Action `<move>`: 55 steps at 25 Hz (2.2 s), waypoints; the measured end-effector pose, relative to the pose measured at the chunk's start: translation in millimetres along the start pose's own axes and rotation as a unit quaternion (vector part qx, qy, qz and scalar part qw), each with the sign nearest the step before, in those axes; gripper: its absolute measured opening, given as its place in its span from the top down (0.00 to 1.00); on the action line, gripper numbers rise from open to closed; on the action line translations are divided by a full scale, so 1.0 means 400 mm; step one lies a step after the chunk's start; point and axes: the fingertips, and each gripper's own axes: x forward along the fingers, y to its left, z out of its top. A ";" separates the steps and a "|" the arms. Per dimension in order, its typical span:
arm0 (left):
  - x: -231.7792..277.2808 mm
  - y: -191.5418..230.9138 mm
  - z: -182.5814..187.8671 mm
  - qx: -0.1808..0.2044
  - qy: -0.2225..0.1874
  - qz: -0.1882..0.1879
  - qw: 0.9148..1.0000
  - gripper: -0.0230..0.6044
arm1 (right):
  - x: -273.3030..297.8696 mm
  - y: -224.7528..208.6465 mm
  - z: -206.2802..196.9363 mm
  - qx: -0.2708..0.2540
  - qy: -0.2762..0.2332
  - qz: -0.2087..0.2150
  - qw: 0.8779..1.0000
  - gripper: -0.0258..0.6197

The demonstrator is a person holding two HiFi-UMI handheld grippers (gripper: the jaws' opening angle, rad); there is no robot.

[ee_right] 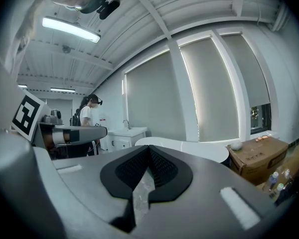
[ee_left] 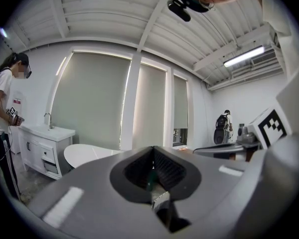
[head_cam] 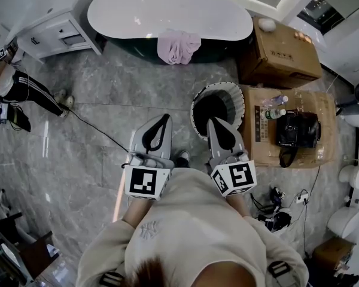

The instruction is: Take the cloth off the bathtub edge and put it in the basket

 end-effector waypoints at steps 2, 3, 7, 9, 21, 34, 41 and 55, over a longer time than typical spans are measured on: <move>0.013 0.019 0.003 -0.005 0.002 0.000 1.000 0.89 | 0.023 -0.003 -0.008 0.001 0.004 -0.005 1.000 0.96; 0.018 0.031 0.003 -0.006 0.002 0.000 1.000 0.89 | 0.037 -0.003 -0.011 0.000 0.007 -0.006 1.000 0.96; 0.043 0.094 0.004 -0.014 0.006 -0.001 1.000 0.89 | 0.097 0.011 -0.015 0.003 0.017 -0.009 1.000 0.96; 0.060 0.134 0.008 -0.013 0.011 -0.002 1.000 0.89 | 0.133 0.024 -0.007 0.004 0.020 -0.009 1.000 0.96; 0.123 0.293 0.027 -0.025 0.003 -0.024 0.999 0.89 | 0.278 0.058 -0.016 0.006 0.042 -0.041 0.998 0.96; 0.130 0.339 0.002 -0.021 0.014 -0.036 0.999 0.89 | 0.320 0.075 -0.015 0.013 0.037 -0.055 0.998 0.96; 0.162 0.350 0.000 -0.023 0.018 -0.024 0.999 0.89 | 0.355 0.045 -0.018 0.016 0.043 -0.045 0.998 0.96; 0.374 0.389 0.021 -0.002 0.011 0.006 1.000 0.89 | 0.541 -0.123 0.034 0.017 0.038 -0.004 0.999 0.96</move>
